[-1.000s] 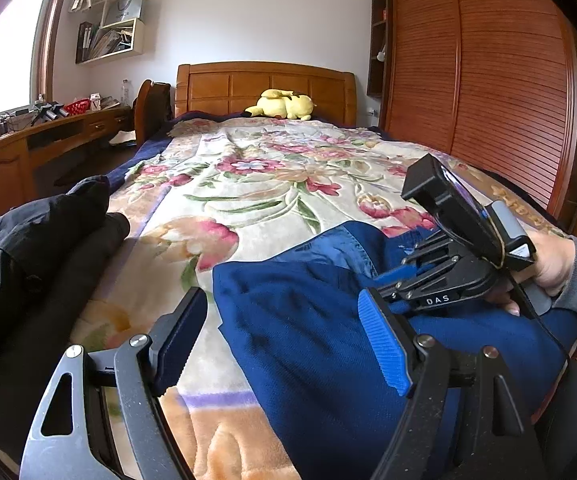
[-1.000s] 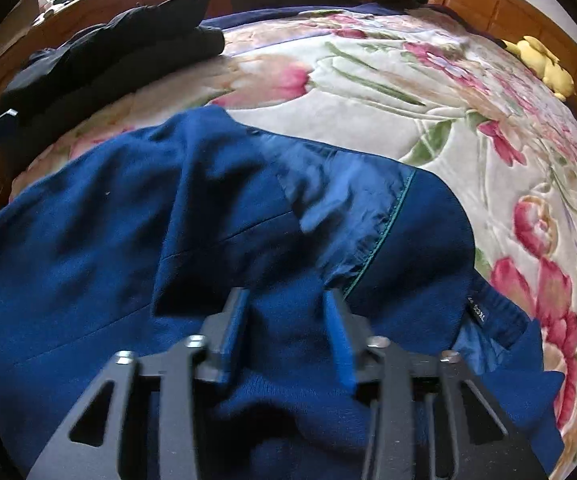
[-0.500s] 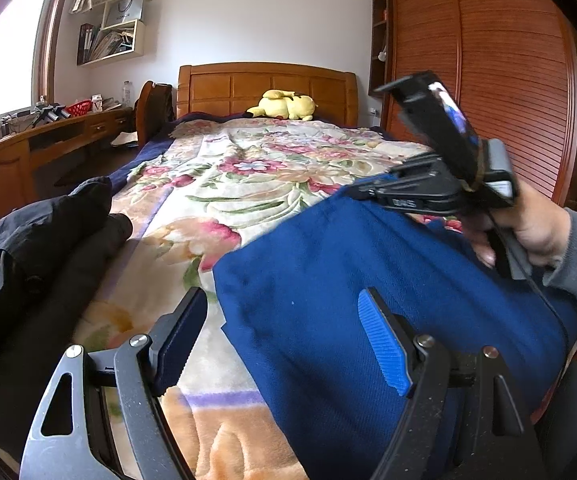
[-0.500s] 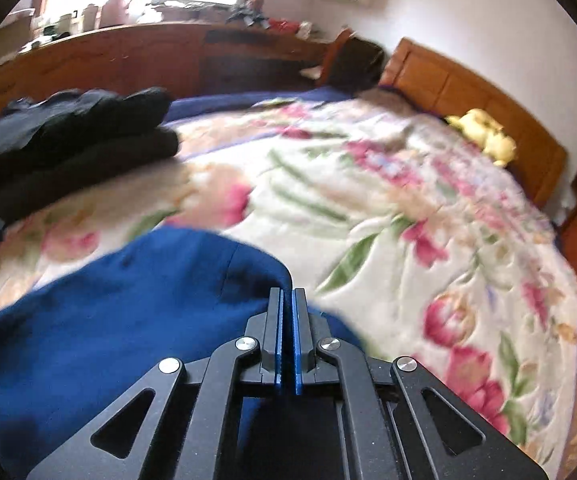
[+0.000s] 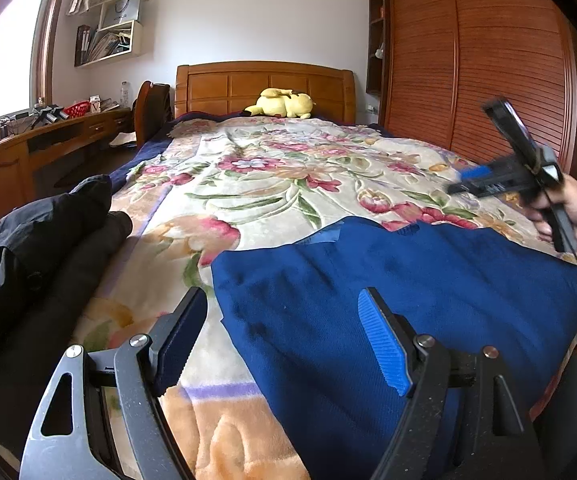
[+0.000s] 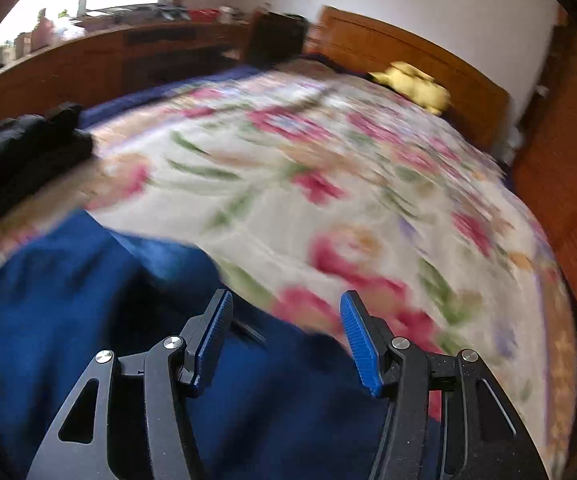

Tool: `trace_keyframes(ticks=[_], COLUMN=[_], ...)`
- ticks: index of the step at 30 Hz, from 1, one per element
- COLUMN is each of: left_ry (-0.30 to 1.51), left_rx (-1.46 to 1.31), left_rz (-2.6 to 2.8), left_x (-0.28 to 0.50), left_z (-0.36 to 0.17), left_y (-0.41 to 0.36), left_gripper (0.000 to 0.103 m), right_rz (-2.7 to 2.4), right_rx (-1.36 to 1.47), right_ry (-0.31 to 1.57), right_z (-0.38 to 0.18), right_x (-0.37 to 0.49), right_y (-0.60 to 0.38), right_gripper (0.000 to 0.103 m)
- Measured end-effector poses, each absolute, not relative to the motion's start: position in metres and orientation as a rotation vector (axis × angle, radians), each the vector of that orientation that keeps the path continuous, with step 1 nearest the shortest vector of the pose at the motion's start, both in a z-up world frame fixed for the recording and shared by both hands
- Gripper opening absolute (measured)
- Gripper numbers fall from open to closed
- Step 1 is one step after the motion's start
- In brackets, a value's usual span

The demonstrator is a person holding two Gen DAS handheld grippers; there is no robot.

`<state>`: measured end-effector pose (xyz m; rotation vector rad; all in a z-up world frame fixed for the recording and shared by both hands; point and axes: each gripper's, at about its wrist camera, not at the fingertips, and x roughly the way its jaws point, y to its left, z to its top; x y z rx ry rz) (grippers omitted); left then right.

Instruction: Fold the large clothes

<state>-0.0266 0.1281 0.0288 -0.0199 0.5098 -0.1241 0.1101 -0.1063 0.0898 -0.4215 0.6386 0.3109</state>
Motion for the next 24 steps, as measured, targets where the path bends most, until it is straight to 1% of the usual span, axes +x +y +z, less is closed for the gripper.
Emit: trace_keyframes(ticks=[4, 8, 14, 19, 20, 21, 22, 23, 24], left_ry=[0.498, 0.499, 0.54, 0.557, 0.56, 0.565, 0.57, 0.574, 0.578], left_rx=[-0.01, 0.013, 0.01, -0.001, 0.0, -0.002, -0.005, -0.01, -0.014], left_rz=[-0.125, -0.113, -0.071, -0.043, -0.04, -0.035, -0.032, -0.032, -0.032], left_x=[-0.032, -0.036, -0.044, -0.056, -0.058, -0.06, -0.062, -0.064, -0.065], left_z=[0.032, 0.031, 0.02, 0.017, 0.017, 0.016, 0.014, 0.013, 0.012], left_y=[0.122, 0.116, 0.121, 0.125, 0.126, 0.127, 0.128, 0.129, 0.13], left_gripper=[0.079, 0.079, 0.079, 0.079, 0.079, 0.079, 0.079, 0.079, 0.079], right_rz=[0.202, 0.132, 0.113, 0.153, 0.168, 0.194, 0.219, 0.234, 0.247], right_rx=[-0.36, -0.289, -0.22, -0.134, -0.109, -0.086, -0.077, -0.09, -0.124], right_ry=[0.757, 0.804, 0.893, 0.925, 0.927, 0.926, 0.924, 0.914, 0.895], right_z=[0.06, 0.041, 0.015, 0.004, 0.004, 0.001, 0.002, 0.0, 0.001], right_x=[0.114, 0.123, 0.144, 0.149, 0.149, 0.147, 0.144, 0.143, 0.14], right_y=[-0.172, -0.209, -0.242, -0.261, -0.265, -0.268, -0.269, -0.27, -0.268], right_gripper=[0.058, 0.058, 0.058, 0.058, 0.056, 0.039, 0.019, 0.011, 0.006])
